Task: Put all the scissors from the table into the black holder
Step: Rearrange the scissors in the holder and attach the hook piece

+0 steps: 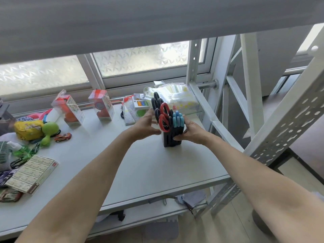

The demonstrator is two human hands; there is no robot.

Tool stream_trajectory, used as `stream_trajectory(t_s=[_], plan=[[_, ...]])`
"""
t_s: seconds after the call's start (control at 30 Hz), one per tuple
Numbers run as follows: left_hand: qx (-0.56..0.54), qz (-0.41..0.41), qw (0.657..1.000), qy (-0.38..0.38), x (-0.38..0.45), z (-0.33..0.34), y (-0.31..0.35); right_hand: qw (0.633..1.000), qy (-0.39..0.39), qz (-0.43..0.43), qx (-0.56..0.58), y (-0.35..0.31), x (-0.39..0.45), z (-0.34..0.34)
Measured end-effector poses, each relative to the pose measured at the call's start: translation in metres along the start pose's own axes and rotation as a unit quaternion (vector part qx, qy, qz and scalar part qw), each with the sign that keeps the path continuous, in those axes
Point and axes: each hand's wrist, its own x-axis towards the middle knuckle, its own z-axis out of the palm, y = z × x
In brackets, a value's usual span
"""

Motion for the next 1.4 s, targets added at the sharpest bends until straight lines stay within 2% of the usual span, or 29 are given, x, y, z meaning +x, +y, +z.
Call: stream_trajectory(t_s=[0.1, 0.23, 0.33, 0.4, 0.53, 0.63, 0.87, 1.07, 1.23, 1.4], plan=[[-0.038, 0.016, 0.997, -0.058, -0.012, -0.013, 0.0, 0.999, 0.028, -0.009, -0.032, -0.004, -0.007, -0.001], [-0.068, 0.057, 0.995, -0.055, -0.02, -0.021, 0.013, 0.977, 0.133, -0.106, -0.128, -0.015, -0.018, -0.005], [-0.092, 0.065, 0.993, -0.045, -0.017, -0.024, 0.021, 0.954, 0.147, -0.177, -0.194, -0.03, -0.018, -0.006], [-0.103, 0.071, 0.991, -0.04, -0.017, -0.023, 0.024, 0.953, 0.133, -0.183, -0.203, -0.043, -0.017, -0.008], [-0.112, 0.096, 0.989, -0.005, -0.014, -0.021, 0.029, 0.983, 0.073, -0.151, -0.076, -0.046, -0.021, -0.01], [-0.122, 0.1, 0.987, 0.015, -0.012, -0.026, 0.029, 0.987, 0.054, -0.147, -0.027, -0.043, -0.024, -0.012], [-0.163, 0.082, 0.983, 0.026, -0.009, -0.013, 0.034, 0.989, 0.036, -0.124, -0.073, -0.048, -0.014, -0.013], [-0.153, 0.092, 0.983, 0.042, -0.015, -0.006, 0.031, 0.992, 0.005, -0.112, -0.049, -0.045, -0.009, -0.018], [-0.148, 0.106, 0.971, 0.156, -0.019, 0.007, 0.031, 0.993, -0.026, -0.106, -0.04, -0.05, -0.003, -0.021], [-0.155, 0.122, 0.974, 0.109, -0.022, 0.005, 0.027, 0.993, -0.033, -0.098, -0.053, -0.048, -0.003, -0.023]])
